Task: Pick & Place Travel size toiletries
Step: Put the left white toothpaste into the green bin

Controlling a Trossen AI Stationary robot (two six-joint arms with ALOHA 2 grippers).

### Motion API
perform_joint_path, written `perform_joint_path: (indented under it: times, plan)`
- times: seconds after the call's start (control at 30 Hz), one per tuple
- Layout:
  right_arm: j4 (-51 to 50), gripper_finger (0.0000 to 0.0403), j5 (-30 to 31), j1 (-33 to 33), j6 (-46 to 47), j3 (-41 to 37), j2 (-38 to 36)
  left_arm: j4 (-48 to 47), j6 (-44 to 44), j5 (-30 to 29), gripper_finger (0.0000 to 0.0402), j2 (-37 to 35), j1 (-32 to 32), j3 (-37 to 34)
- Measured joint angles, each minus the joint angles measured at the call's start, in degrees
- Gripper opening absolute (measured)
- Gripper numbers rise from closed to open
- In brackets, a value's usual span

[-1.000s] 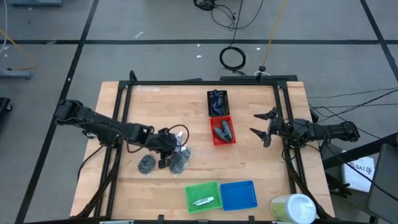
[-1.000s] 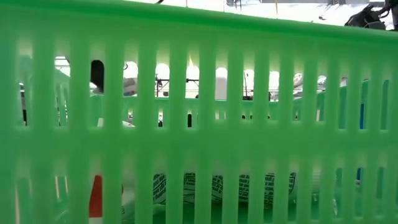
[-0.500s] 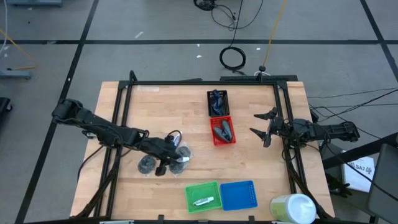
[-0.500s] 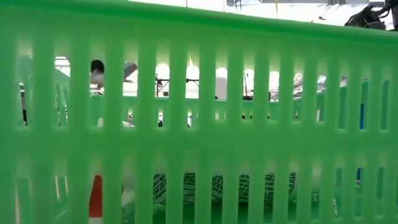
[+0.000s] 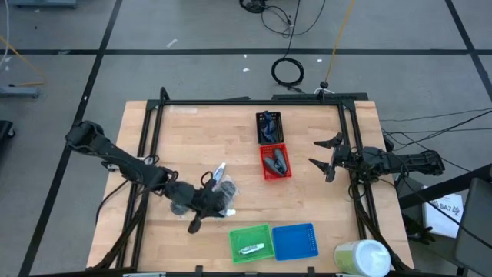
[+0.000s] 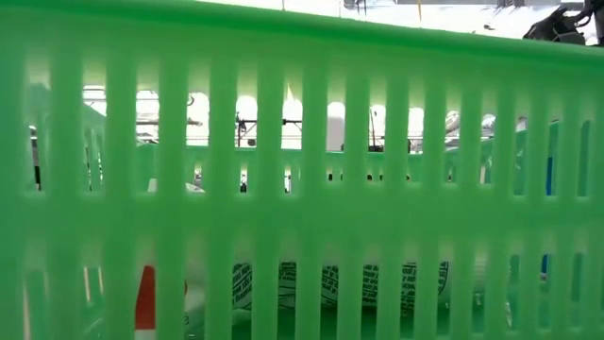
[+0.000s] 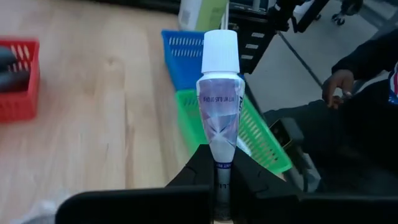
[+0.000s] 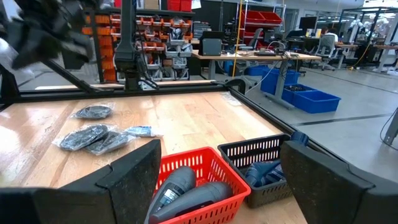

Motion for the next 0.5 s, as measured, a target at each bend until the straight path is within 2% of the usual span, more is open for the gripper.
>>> perform_joint_path:
  times: [0.2, 0.4, 0.5]
  plan:
    - [0.0, 0.0318, 0.0, 0.0, 0.0, 0.0, 0.0, -13.7, 1.9, -6.4, 0.0004, 4.7, -4.7, 13.8]
    - [0.0, 0.0318, 0.0, 0.0, 0.0, 0.0, 0.0, -30.1, 1.4, -7.0, 0.0008, 16.3, -5.1, 32.7]
    - [0.0, 0.0318, 0.0, 0.0, 0.0, 0.0, 0.0, -37.2, -2.1, -6.6, 0.0007, 22.5, -4.2, 41.0]
